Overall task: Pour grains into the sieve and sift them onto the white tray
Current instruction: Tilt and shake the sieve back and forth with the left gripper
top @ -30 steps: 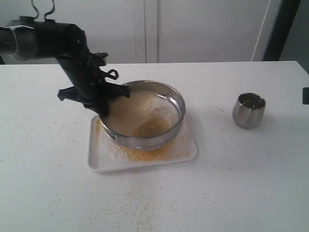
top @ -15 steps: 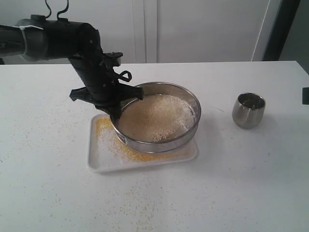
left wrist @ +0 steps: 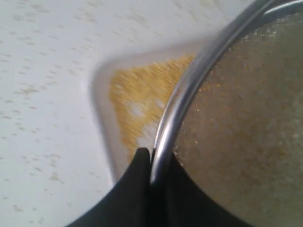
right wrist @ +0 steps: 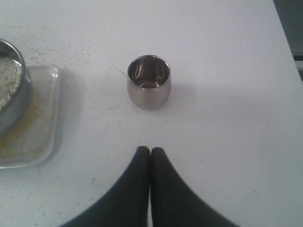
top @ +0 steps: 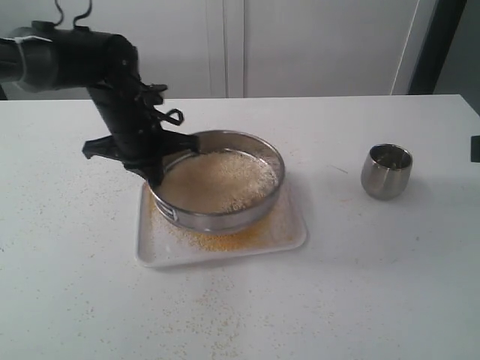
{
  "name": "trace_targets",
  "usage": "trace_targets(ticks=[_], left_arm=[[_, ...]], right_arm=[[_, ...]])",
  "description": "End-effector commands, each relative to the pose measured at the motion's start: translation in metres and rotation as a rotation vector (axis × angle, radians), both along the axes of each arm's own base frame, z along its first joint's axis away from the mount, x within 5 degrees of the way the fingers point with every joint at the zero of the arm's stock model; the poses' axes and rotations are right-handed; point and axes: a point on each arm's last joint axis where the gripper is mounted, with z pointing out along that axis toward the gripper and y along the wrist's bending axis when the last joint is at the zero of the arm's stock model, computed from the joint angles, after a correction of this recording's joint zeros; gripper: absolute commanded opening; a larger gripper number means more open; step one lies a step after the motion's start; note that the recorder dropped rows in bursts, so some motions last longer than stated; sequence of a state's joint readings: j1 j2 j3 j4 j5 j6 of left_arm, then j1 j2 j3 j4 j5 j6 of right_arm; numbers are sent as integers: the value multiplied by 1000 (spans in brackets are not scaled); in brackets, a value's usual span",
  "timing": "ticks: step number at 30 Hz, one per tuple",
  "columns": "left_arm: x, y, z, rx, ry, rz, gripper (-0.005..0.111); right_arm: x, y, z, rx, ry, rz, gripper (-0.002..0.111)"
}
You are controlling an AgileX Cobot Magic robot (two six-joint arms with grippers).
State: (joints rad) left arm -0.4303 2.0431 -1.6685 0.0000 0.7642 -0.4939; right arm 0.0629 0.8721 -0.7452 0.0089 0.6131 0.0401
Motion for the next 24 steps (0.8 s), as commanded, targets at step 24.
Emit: trace_targets(ticks=[24], left_arm=[[9,10,9,-114,-13,26,0]], right_arm=[[0,-1,0,-1,-7,-4,0]])
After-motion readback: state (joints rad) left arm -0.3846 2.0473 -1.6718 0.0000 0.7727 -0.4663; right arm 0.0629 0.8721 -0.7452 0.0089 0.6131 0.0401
